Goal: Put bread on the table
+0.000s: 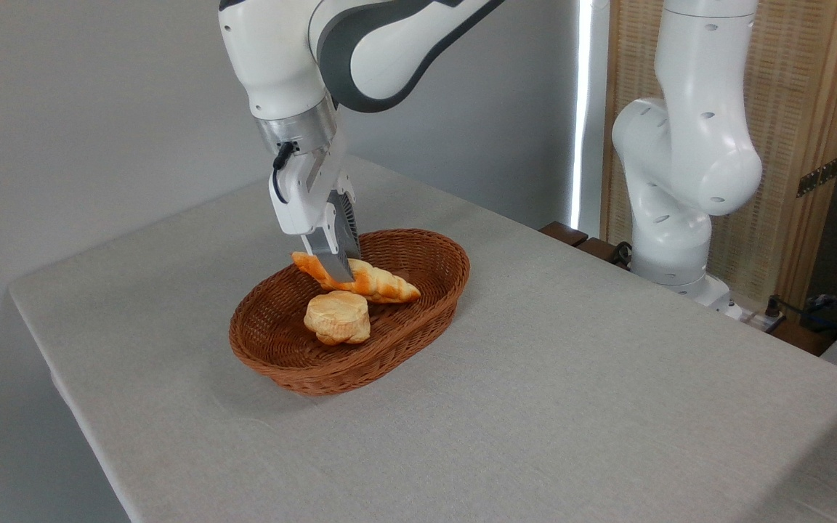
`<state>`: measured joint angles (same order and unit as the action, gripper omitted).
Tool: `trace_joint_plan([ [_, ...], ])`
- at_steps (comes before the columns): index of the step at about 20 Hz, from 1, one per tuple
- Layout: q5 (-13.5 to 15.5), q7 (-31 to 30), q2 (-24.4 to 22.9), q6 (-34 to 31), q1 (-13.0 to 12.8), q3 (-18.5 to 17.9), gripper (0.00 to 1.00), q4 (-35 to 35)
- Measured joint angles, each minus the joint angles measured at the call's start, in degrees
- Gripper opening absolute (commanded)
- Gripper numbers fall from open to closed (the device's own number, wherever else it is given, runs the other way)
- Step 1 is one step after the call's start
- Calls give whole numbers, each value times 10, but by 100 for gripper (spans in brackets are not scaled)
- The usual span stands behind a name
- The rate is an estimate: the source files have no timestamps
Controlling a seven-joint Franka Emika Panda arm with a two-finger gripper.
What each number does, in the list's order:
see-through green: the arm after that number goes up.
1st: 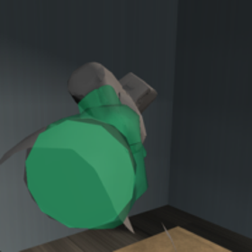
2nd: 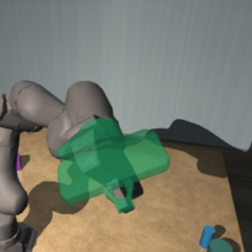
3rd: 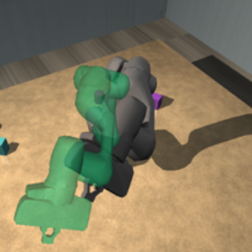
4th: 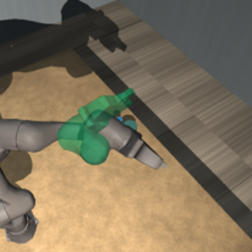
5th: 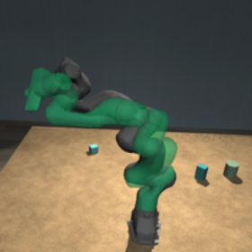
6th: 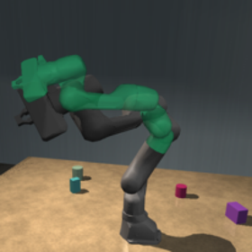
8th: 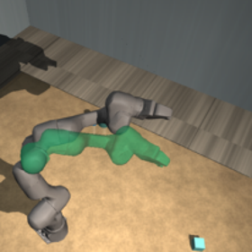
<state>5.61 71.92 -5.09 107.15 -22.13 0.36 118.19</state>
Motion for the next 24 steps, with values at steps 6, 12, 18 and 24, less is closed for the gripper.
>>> trace_joint_plan([
  [6,0,0,0,0,0,0,34,0],
  [12,0,0,0,0,0,-1,30,0],
  [18,0,0,-1,0,0,-1,23,-1],
  [24,0,0,-1,0,1,-2,24,-3],
])
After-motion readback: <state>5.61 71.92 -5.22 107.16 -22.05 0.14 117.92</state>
